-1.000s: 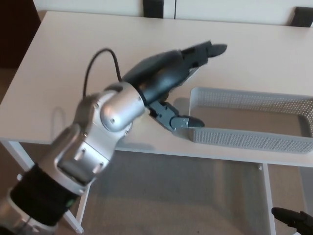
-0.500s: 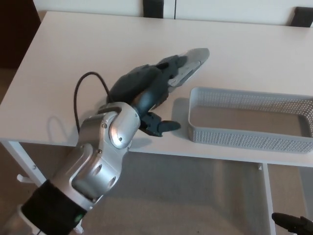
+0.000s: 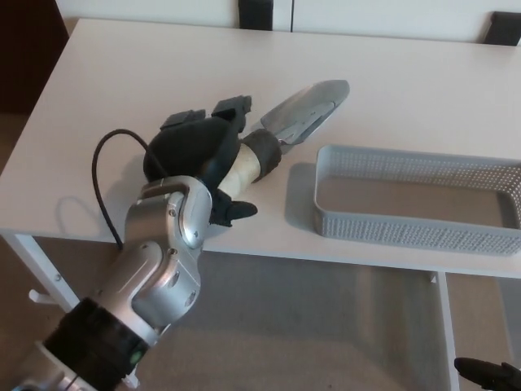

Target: The robot walks towards a desk on which a shovel is kept on the left hand side and a container is kept on the right hand side. The robot picks up the shovel using its left hand and places it in the container.

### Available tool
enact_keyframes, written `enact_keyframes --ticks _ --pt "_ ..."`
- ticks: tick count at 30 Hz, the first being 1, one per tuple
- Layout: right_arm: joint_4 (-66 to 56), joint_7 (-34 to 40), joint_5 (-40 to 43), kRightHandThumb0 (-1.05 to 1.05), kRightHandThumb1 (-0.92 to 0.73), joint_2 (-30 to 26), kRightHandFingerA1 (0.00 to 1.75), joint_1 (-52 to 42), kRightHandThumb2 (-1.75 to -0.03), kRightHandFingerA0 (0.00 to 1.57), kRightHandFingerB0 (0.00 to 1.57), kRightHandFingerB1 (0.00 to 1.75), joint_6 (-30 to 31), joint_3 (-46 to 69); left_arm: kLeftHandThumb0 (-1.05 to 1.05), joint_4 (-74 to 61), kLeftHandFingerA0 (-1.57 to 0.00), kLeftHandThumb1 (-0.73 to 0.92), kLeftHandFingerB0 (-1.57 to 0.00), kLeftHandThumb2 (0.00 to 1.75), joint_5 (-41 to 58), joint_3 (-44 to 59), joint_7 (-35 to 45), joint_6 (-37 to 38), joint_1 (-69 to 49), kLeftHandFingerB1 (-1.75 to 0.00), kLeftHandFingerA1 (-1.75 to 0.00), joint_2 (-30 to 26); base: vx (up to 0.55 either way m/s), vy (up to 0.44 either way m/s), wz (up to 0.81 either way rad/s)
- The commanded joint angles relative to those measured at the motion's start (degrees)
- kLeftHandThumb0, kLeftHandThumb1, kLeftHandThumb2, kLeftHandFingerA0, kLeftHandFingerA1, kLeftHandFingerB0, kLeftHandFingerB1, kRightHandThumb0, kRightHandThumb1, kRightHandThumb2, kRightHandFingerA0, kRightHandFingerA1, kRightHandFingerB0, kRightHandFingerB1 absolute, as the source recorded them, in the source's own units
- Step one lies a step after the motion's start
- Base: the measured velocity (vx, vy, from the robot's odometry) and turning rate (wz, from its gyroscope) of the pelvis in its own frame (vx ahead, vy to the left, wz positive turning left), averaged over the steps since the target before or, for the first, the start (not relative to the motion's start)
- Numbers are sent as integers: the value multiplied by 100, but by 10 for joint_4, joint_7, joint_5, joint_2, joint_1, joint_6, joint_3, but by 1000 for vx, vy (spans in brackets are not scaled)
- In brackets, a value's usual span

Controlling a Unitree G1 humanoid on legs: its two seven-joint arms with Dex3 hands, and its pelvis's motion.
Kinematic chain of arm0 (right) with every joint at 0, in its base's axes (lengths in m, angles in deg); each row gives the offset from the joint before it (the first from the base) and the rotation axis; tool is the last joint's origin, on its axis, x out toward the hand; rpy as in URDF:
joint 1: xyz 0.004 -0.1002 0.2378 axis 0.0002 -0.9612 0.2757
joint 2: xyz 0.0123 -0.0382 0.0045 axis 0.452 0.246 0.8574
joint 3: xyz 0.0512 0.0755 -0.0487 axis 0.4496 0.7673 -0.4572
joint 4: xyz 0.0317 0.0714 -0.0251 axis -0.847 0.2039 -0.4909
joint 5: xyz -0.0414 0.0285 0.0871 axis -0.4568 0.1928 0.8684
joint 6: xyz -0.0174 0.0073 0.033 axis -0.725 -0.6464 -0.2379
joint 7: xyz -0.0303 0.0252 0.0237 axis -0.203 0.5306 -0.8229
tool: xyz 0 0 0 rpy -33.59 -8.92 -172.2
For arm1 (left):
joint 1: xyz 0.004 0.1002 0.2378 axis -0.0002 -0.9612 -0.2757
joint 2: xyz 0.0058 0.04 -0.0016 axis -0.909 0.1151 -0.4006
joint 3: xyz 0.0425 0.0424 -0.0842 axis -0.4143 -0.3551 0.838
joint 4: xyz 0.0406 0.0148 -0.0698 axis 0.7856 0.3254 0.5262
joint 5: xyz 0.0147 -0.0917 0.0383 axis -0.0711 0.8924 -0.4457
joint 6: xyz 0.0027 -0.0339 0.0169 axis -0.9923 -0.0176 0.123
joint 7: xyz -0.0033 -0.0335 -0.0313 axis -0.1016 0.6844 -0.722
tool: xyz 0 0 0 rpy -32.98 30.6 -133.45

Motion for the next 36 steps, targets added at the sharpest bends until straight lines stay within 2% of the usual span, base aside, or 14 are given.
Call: enact_keyframes --ticks 1,5,9,10,12,13,22,27,28,29,32,34,35,36 --pt "-3 8 -6 -29 -59 -9 44 -1 -58 63 46 38 -1 -1 -53 39 0 33 0 76 -27 6 -39 -8 6 -22 -19 21 0 0 0" --pt "-5 5 -1 -28 -59 -10 44 4 -58 62 46 38 3 0 -66 67 0 41 -1 74 -26 10 -50 3 11 -9 0 35 0 0 0" --pt "-5 6 -3 -28 -59 -13 44 -1 -58 63 46 38 -3 0 -66 83 0 41 -2 74 -28 8 -51 6 14 -10 0 43 0 0 0" --pt "-6 7 -2 -36 -50 -11 52 -3 -71 59 43 47 -5 0 -66 88 0 41 -2 74 -26 9 -52 8 15 -10 0 45 0 0 0" --pt "-3 8 -3 -38 -49 -12 53 2 -71 59 42 47 -5 0 -66 107 0 41 -2 74 -27 9 -55 13 25 -9 0 47 0 0 0" --pt "-6 7 -4 -30 -59 -13 44 0 -58 63 46 38 -6 -1 -66 112 0 41 -3 74 -29 7 -58 13 27 -10 0 48 0 0 0" --pt "-14 18 -12 -29 -60 -13 43 4 -58 62 47 38 -1 -3 -62 160 0 39 -2 73 -15 26 -77 39 47 -10 0 52 0 0 0" --pt "-17 17 -12 -32 -59 -18 43 11 -58 64 46 37 1 -4 -52 197 0 33 0 75 -8 41 -83 55 68 -23 -21 54 0 0 0" --pt "-16 14 -10 -32 -59 -18 43 6 -58 64 45 37 -4 -4 -53 200 0 34 -3 75 -8 42 -81 53 67 -23 -18 55 0 0 0" --pt "-13 11 -8 -41 -50 -18 53 3 -73 59 40 47 -10 -4 -55 206 0 35 -2 74 -8 41 -75 51 70 -20 -14 56 0 0 0" --pt "-15 14 -7 -39 -51 -17 53 9 -73 59 40 46 -4 -4 -51 227 0 33 -5 74 -4 47 -79 61 83 -24 -21 59 0 0 0" --pt "-21 14 -7 -39 -51 -18 53 7 -73 59 40 46 -3 -4 -54 240 -4 34 -3 70 0 51 -83 70 87 -21 -21 61 0 0 0" --pt "-20 12 -5 -38 -51 -17 53 6 -73 59 41 47 -2 -4 -55 246 -1 43 -1 54 0 50 -79 72 88 -24 -25 60 0 0 0" --pt "-23 13 -8 -39 -51 -18 53 7 -73 59 41 47 0 -6 -51 254 -1 33 -1 75 3 53 -81 76 92 -23 -23 61 0 0 0"
